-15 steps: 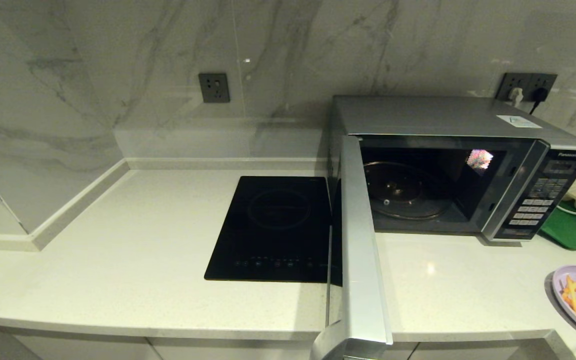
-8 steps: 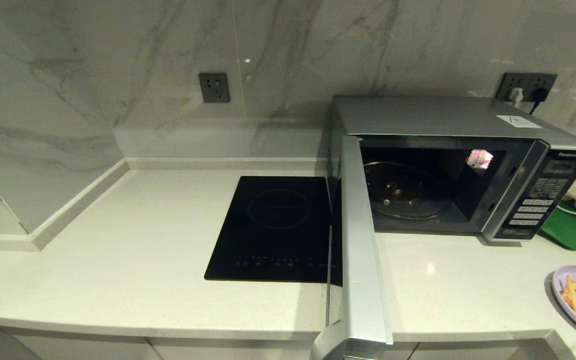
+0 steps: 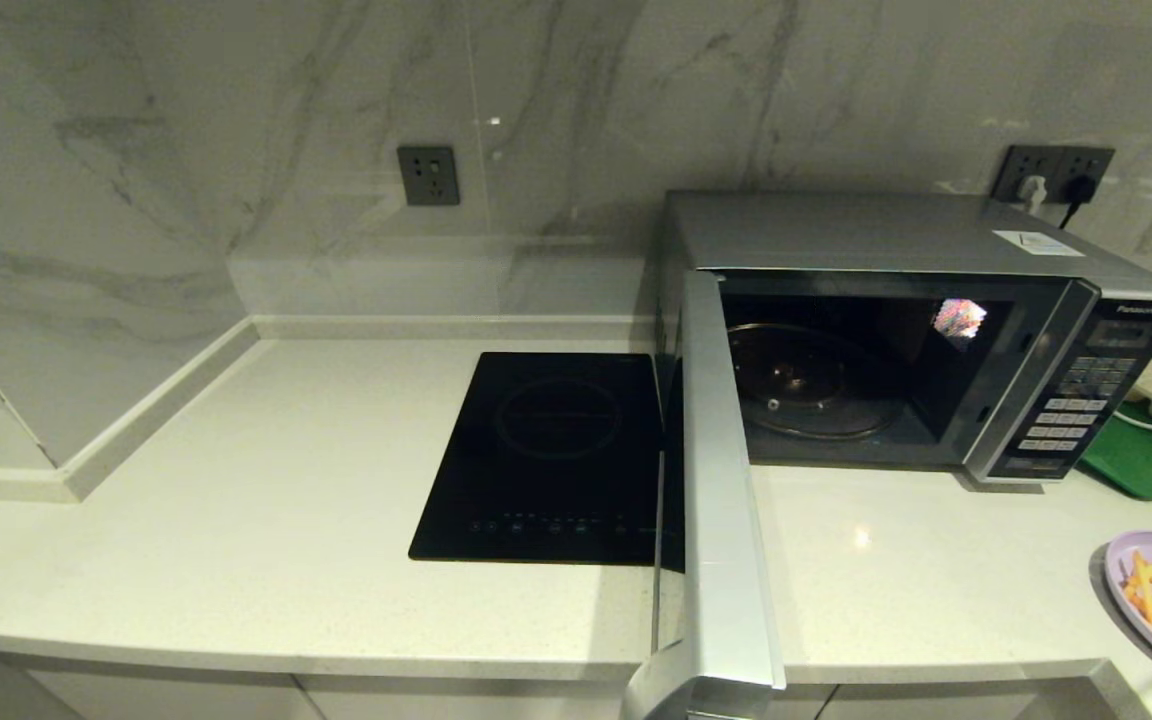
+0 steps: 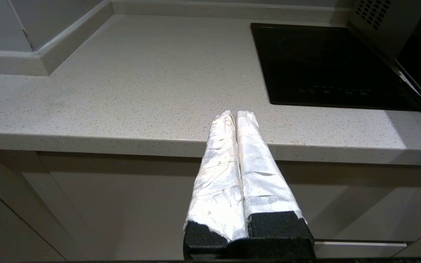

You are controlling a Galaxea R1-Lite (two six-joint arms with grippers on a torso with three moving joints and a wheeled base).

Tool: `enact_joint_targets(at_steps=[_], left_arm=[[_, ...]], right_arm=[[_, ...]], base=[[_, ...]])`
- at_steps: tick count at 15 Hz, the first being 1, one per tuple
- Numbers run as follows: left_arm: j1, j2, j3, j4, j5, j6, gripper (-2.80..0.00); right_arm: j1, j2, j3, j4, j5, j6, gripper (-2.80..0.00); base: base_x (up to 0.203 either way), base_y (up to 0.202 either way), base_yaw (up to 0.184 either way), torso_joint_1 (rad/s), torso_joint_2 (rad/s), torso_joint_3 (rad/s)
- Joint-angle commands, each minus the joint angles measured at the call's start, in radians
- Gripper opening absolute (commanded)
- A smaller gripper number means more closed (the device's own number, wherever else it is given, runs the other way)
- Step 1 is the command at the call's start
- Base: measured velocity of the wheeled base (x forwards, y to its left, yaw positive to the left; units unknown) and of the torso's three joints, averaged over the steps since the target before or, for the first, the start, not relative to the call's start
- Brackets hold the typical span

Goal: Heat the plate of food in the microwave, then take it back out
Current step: Put the plate in the microwave oven

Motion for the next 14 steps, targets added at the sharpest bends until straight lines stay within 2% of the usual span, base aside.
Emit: enact_joint_targets(at_steps=[1, 8, 9, 14], left_arm=[[0.000, 0.000, 0.000, 0.000, 0.000, -0.001, -2.80], [0.000, 0.000, 0.000, 0.000, 0.000, -0.001, -2.80], [0.000, 0.000, 0.000, 0.000, 0.000, -0.001, -2.80], [0.000, 0.000, 0.000, 0.000, 0.000, -0.001, -2.80]], right_arm=[[-0.001, 0.022, 0.006, -0.005, 0.000, 0.001, 0.00], [0.001, 0.045, 0.007, -0.012, 0.002, -0.001, 0.00], [0.001, 0.047, 0.008, -0.012, 0.002, -0.001, -2.80], [0.001, 0.044, 0.008, -0.012, 0.005, -0.001, -2.80]], base=[[0.000, 0.000, 0.000, 0.000, 0.00, 0.000], [0.000, 0.000, 0.000, 0.000, 0.00, 0.000], [0.000, 0.000, 0.000, 0.000, 0.00, 0.000], [0.000, 0.000, 0.000, 0.000, 0.00, 0.000]])
